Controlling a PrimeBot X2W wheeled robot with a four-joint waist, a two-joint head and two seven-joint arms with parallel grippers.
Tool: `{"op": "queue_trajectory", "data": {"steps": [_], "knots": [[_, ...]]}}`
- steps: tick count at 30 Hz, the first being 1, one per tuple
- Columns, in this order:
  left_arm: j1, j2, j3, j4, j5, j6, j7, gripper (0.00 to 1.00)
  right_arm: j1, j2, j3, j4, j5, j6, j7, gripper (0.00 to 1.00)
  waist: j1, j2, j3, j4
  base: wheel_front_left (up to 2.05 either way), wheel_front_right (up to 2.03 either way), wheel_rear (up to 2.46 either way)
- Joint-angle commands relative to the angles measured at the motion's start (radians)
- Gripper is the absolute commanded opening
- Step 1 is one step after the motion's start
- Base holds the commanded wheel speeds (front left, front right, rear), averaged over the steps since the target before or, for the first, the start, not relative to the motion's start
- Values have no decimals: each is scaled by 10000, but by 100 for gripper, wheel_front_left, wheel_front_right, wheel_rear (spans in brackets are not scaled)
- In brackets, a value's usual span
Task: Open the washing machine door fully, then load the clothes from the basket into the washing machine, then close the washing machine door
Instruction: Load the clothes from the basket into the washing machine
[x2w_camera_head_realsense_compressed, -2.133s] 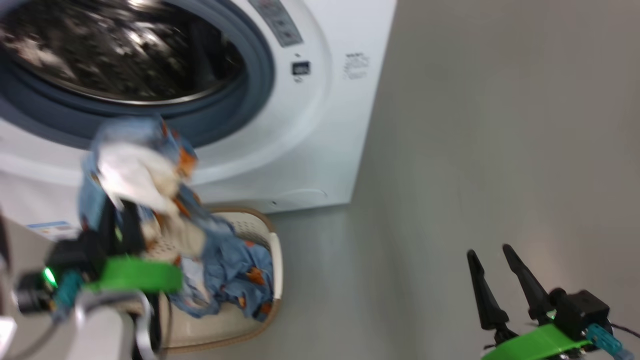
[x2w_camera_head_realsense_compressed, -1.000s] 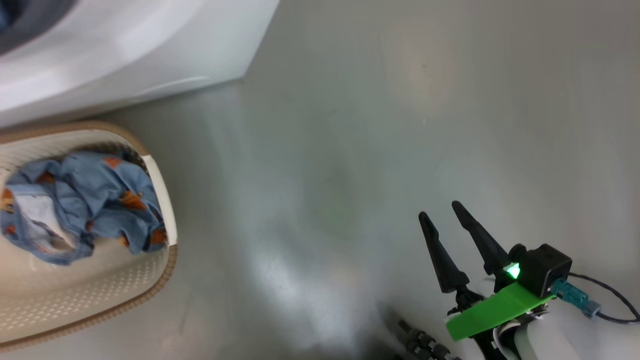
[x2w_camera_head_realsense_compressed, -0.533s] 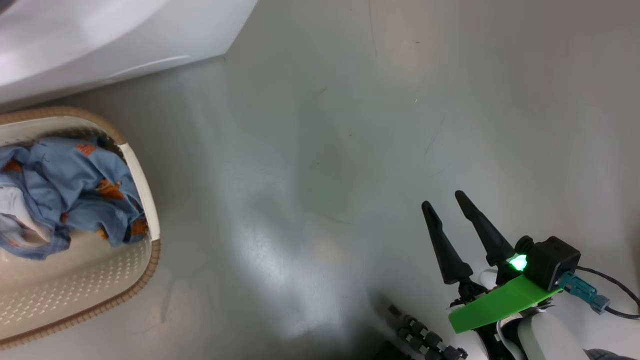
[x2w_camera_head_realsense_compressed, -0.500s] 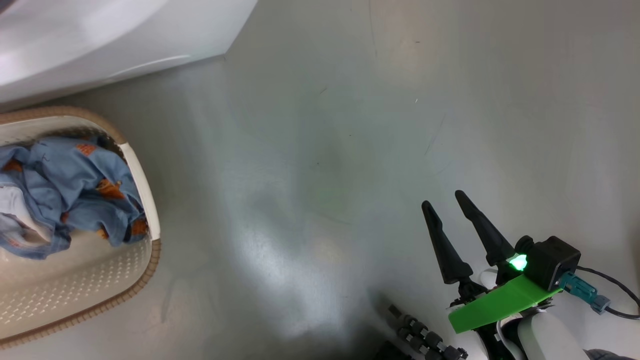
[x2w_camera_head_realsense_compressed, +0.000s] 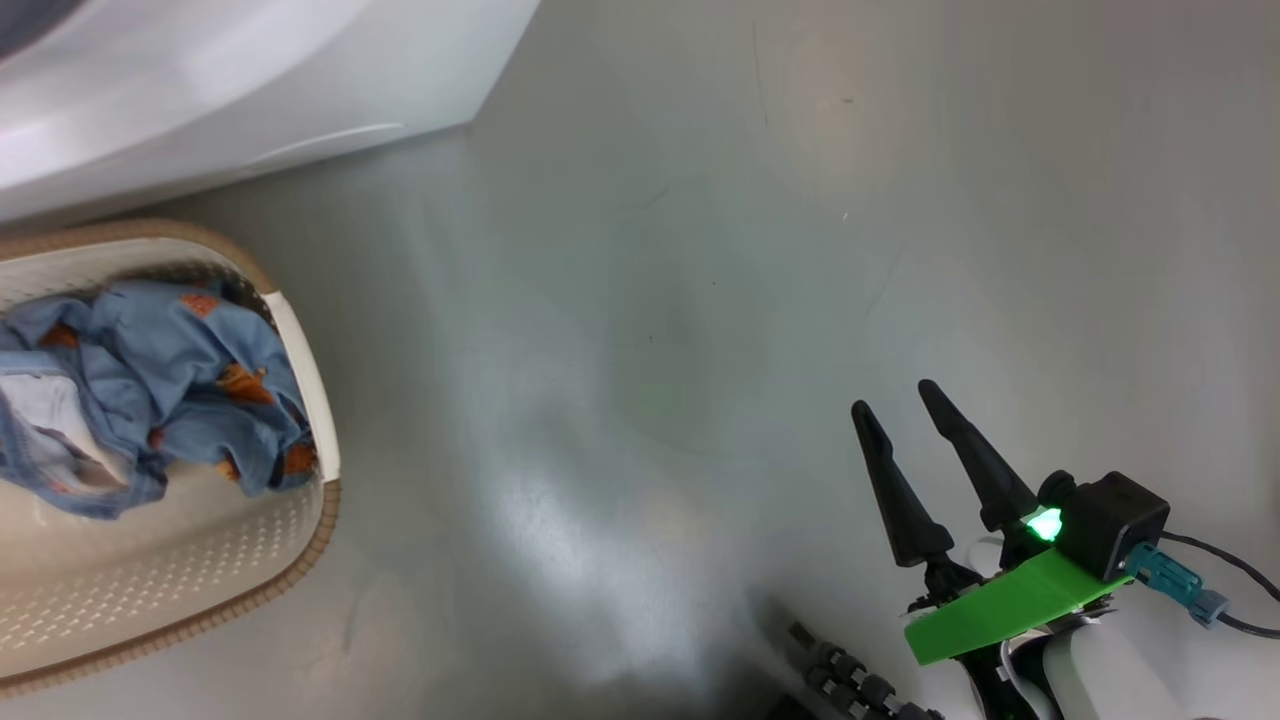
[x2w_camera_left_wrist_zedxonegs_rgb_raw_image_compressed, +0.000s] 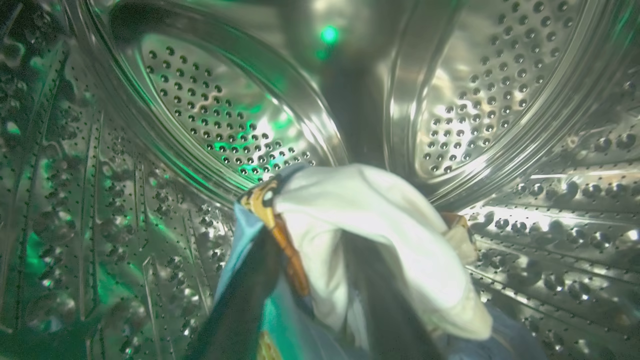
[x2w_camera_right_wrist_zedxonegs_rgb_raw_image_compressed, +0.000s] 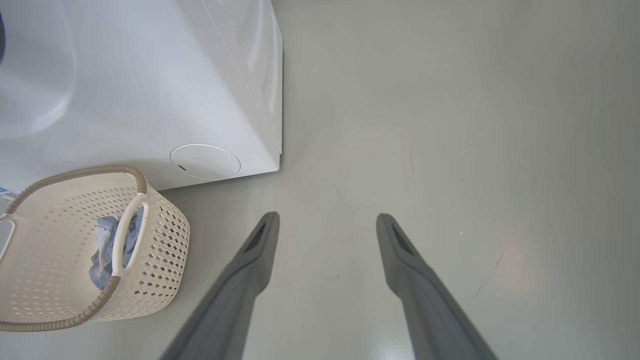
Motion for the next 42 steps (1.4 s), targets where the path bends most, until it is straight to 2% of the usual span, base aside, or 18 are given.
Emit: {"op": "queue_trajectory", "data": {"steps": [1, 11, 15, 20, 24, 33, 42], "knots": [[-133, 303, -39, 221, 125, 286, 15, 100, 397, -157, 95, -132, 17, 16, -49, 100, 0, 0, -181, 102, 0, 0, 0], [-139, -741, -414, 2032, 170, 968, 432, 100, 810, -284, -100, -120, -11, 16, -49, 100, 0, 0, -1127, 912, 0, 0, 0], [3, -1018, -403, 2216, 64, 1120, 267, 100, 880, -366, -212, -110, -52, 16, -49, 100, 0, 0, -1422, 1169, 0, 0, 0], [498, -1521, -206, 2280, -335, 1101, 44, 100, 989, -487, -354, -37, -133, 16, -49, 100, 0, 0, -1894, 1612, 0, 0, 0], [1110, -1772, -108, 2004, -573, 921, -33, 100, 1029, -520, -447, 43, -210, 16, -49, 100, 0, 0, -2294, 1892, 0, 0, 0], [3522, -2431, -168, 198, -745, 551, -47, 100, 1075, -431, -824, 236, -500, 16, -49, 100, 0, 0, -3398, 2498, 0, 0, 0], [5656, -2942, -653, -1498, -740, 153, -48, 100, 1237, -416, -1322, 182, -734, 16, -49, 100, 0, 0, -4111, 3108, 0, 0, 0]]}}
